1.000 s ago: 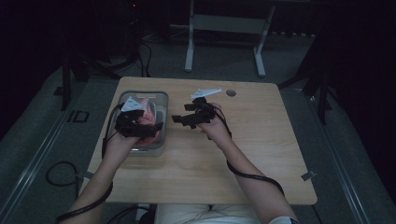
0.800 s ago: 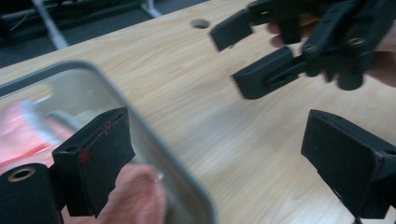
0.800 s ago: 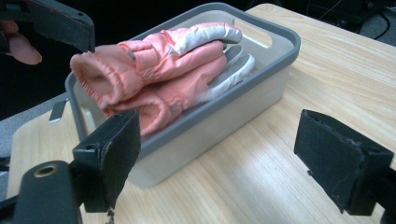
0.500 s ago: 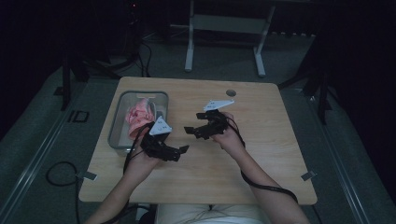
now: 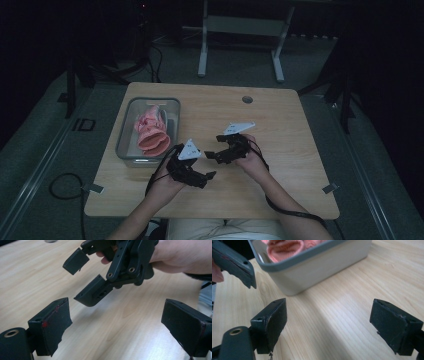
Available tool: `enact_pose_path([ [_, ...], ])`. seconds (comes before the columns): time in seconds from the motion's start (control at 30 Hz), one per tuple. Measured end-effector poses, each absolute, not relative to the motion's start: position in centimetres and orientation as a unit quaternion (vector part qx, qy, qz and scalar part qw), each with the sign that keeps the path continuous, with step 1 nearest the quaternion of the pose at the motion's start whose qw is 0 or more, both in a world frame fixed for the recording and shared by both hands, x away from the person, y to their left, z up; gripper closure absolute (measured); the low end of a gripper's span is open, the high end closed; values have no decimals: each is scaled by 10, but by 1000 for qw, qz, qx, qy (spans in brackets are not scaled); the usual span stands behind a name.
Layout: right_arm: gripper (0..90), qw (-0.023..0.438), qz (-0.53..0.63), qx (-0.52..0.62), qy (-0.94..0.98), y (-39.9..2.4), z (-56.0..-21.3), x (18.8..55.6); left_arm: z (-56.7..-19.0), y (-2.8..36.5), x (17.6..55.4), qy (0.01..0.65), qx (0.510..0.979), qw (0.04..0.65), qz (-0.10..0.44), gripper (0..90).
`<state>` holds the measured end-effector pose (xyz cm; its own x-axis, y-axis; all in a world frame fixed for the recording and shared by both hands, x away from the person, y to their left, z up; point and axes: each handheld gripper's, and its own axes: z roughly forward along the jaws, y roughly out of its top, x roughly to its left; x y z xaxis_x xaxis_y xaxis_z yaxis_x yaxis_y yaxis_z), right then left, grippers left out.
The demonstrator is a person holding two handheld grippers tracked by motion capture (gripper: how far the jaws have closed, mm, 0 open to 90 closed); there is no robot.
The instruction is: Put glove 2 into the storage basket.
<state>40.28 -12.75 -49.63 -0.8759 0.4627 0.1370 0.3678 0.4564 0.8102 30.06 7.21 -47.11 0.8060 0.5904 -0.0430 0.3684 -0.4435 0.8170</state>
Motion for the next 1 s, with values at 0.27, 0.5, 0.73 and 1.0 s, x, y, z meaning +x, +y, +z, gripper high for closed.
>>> enact_pose_path([
  [0.27, 142, 53, 455, 251, 853, -143, -511, 395, -486, 65, 299, 268, 843, 455, 100, 82],
  [0.5, 143, 60, 444, 257, 856, -154, -521, 389, -503, 55, 295, 254, 854, 445, 89, 82],
  [0.73, 145, 59, 435, 258, 860, -161, -532, 385, -517, 50, 294, 249, 861, 433, 90, 76],
  [1.0, 144, 55, 424, 261, 866, -169, -542, 380, -530, 44, 294, 249, 862, 431, 93, 73],
])
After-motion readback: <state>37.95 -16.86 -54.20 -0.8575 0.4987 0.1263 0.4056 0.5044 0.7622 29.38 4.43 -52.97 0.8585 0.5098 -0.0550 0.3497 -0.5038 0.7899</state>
